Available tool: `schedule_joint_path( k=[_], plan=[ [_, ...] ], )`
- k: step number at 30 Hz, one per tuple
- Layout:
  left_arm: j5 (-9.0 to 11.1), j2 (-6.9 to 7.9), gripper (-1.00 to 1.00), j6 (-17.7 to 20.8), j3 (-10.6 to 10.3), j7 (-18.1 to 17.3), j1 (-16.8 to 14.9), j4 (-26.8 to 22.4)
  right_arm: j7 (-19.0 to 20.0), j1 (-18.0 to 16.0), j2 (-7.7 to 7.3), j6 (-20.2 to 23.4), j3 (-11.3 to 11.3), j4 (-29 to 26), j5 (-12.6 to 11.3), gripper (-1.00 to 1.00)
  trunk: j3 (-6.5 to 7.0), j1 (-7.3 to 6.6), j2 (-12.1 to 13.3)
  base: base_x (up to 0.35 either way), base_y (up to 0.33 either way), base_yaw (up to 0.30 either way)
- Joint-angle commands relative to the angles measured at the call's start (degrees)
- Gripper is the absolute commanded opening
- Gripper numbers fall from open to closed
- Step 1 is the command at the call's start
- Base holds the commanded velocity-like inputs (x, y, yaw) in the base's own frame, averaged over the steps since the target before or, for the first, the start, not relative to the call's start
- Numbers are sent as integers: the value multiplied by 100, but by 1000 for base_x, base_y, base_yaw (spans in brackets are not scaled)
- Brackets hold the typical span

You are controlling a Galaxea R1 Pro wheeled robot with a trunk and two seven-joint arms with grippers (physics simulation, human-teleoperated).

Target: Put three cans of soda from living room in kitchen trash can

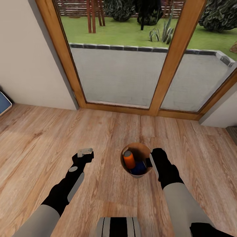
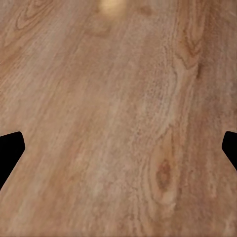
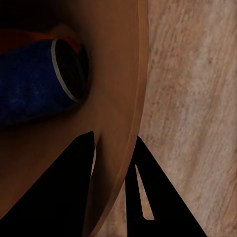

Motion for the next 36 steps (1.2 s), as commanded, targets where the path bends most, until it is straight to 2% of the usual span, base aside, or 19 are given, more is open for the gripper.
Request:
schedule_joint_path(
  k=[1,36],
  plan=[
    [0,-3,100,-3,-5,0,-4,4,43,2,0,0,-1,-11,-12,-100,-2,209,1,0,0,0],
    [0,-3,100,-8,-5,7,-4,11,44,11,0,0,32,-17,-12,-100,-2,209,1,0,0,0]
  ],
)
